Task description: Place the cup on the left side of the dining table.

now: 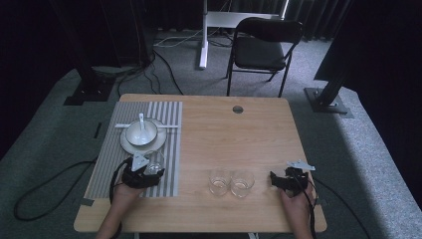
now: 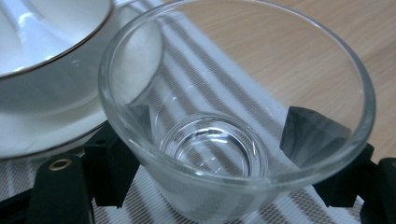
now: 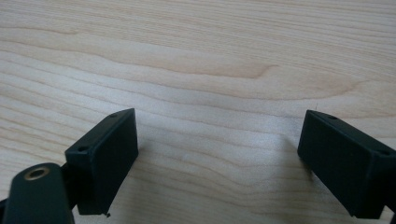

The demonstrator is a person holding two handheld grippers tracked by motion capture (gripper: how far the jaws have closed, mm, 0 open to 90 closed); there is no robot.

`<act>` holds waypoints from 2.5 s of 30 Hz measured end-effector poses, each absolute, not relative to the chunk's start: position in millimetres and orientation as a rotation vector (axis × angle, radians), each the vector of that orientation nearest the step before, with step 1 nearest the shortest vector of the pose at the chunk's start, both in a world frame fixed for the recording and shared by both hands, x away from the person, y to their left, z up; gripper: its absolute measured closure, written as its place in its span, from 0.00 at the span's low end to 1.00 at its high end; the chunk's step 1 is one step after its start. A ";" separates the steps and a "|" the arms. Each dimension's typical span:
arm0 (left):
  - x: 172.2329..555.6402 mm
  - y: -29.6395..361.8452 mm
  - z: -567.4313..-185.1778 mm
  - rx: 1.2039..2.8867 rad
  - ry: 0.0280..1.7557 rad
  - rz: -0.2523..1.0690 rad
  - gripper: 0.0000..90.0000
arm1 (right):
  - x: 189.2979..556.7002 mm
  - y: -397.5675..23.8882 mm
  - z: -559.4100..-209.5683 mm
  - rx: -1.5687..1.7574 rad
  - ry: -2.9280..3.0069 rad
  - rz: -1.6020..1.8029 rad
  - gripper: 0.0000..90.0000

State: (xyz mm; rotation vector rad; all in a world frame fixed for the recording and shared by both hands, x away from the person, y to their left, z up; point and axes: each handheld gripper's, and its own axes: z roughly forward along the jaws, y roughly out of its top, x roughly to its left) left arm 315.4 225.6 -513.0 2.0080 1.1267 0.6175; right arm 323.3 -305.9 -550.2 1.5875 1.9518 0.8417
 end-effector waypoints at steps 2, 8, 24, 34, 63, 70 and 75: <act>316.0 228.8 -514.4 1.998 1.151 0.617 0.24 | 323.3 -305.9 -550.2 1.588 1.952 0.842 0.13; 317.5 233.8 -522.0 1.974 1.190 0.612 0.24 | 323.3 -305.9 -550.2 1.588 1.951 0.842 0.13; 318.2 235.7 -528.5 1.949 1.199 0.601 0.24 | 323.3 -305.9 -550.2 1.588 1.952 0.842 0.13; 311.5 241.6 -526.9 1.985 1.209 0.615 0.09 | 323.3 -305.9 -550.2 1.588 1.952 0.842 0.13; 275.4 297.4 -537.8 1.973 1.375 0.699 0.00 | 323.3 -305.9 -550.2 1.588 1.952 0.842 0.13; 266.0 311.7 -540.7 1.951 1.438 0.717 0.00 | 323.3 -305.9 -550.2 1.588 1.952 0.842 0.13; 258.6 318.3 -541.5 1.949 1.467 0.709 0.00 | 323.2 -305.9 -550.2 1.589 1.952 0.842 0.13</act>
